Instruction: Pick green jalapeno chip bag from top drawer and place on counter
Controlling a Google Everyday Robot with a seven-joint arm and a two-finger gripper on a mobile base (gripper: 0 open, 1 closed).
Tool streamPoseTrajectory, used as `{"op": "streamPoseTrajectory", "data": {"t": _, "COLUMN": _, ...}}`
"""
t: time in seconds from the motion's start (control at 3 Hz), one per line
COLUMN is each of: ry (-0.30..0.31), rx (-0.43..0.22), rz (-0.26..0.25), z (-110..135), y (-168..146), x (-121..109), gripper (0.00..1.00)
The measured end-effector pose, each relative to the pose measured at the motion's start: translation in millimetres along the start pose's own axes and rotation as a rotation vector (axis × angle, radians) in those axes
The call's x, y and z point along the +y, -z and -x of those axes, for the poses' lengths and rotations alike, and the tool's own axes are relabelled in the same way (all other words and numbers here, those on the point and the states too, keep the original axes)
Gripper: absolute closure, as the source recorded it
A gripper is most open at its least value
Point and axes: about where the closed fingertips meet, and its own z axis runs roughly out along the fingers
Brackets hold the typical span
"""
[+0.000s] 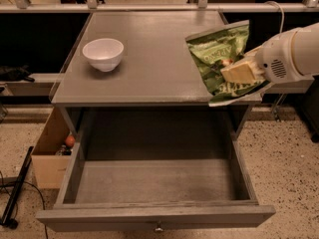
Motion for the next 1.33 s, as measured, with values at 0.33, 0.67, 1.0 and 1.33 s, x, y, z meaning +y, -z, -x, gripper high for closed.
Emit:
{"op": "streamPoseTrajectory", "data": {"t": 0.33, "ry": 0.046, "rx": -0.001, "rz": 0.025, "z": 19, "y": -28, "x": -11, "gripper": 1.00}}
{"op": "streamPoseTrajectory", "data": {"t": 0.67, "ry": 0.092, "rx": 0.033, "rz": 0.048, "z": 29, "y": -60, "x": -21, "gripper": 1.00}}
{"op": "streamPoseTrajectory", "data": {"t": 1.0, "ry": 0.141, "rx": 0.072, "rz": 0.052, "z": 32, "y": -83, "x": -30, "gripper": 1.00}}
{"op": "streamPoseTrajectory", "data": {"t": 1.33, "ry": 0.152, "rx": 0.082, "rz": 0.062, "z": 34, "y": -91, "x": -27, "gripper": 1.00}}
